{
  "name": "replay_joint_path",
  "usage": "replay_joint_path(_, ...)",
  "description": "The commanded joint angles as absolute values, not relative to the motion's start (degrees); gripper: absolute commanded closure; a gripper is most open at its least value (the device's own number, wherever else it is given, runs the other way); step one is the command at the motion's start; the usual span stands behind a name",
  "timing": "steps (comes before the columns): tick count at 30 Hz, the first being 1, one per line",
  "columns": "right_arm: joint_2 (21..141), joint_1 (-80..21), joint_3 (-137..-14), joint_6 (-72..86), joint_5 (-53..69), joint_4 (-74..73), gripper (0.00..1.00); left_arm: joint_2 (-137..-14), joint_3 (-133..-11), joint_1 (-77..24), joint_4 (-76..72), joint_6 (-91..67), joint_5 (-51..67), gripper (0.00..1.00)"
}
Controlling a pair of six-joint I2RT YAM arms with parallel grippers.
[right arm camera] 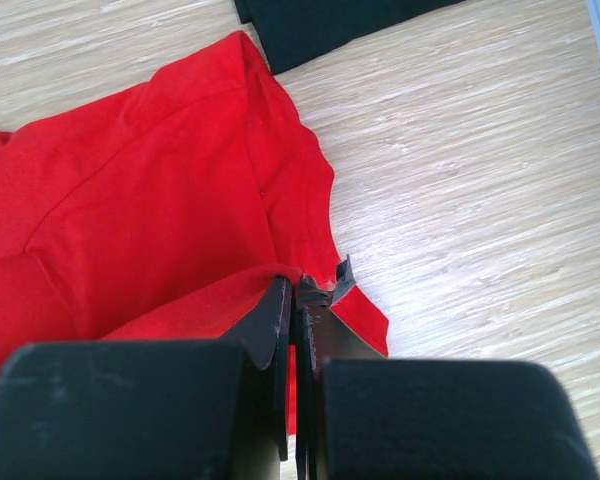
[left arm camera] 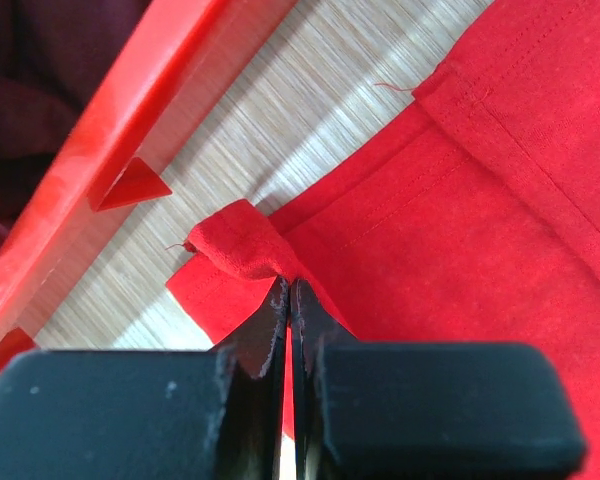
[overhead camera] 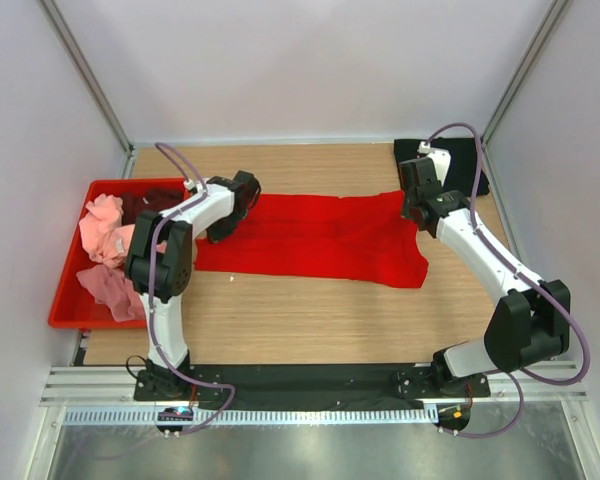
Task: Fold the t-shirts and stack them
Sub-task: Fold the tshirt
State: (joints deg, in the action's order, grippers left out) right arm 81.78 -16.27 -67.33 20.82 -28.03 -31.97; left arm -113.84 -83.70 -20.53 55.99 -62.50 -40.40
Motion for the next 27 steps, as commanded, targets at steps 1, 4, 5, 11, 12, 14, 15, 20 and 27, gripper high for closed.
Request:
replay_joint_path(1,81.7,-15.6,-68.9,21.9,-29.8,-31.2,0.99,-114.9,-86.0,-20.0,56.0,-62.5,-42.2,1.0)
replay_joint_path(4,82.3,-15.1,-68.6,22.1,-29.4,-30.8,0.99,-114.4,-85.3,-20.0,54.4,-62.6,-41.7,1.0)
replay_joint_path(5,82.4,-15.1,-68.5,22.5,-29.4,-30.8,0.99,-114.3,-85.0,-20.0,53.5,-62.5,-41.7,1.0)
replay_joint_path(11,83.1,-14.9,-68.3,24.0,-28.7,-30.6,0.99,-115.4,-86.5,-20.0,54.0,-62.0,-43.4,1.0)
replay_joint_path(12,83.1,-14.9,-68.4,24.3,-28.6,-30.7,0.99,-115.7,-86.7,-20.0,54.2,-62.0,-43.7,1.0)
replay_joint_path(14,83.1,-14.9,-68.4,24.7,-28.6,-30.1,0.99,-116.1,-87.0,-20.0,54.1,-62.0,-44.0,1.0)
replay_joint_path(15,83.1,-14.9,-68.4,25.1,-29.1,-30.1,0.99,-116.3,-87.1,-20.0,54.1,-61.8,-44.2,1.0)
replay_joint_path(20,85.8,-13.9,-69.2,26.9,-30.2,-30.9,0.96,-117.5,-89.0,-20.0,55.7,-61.7,-45.5,0.96)
replay_joint_path(27,92.2,-12.1,-73.1,32.7,-31.5,-33.7,0.87,-116.9,-94.3,-20.0,57.8,-59.6,-46.4,0.52)
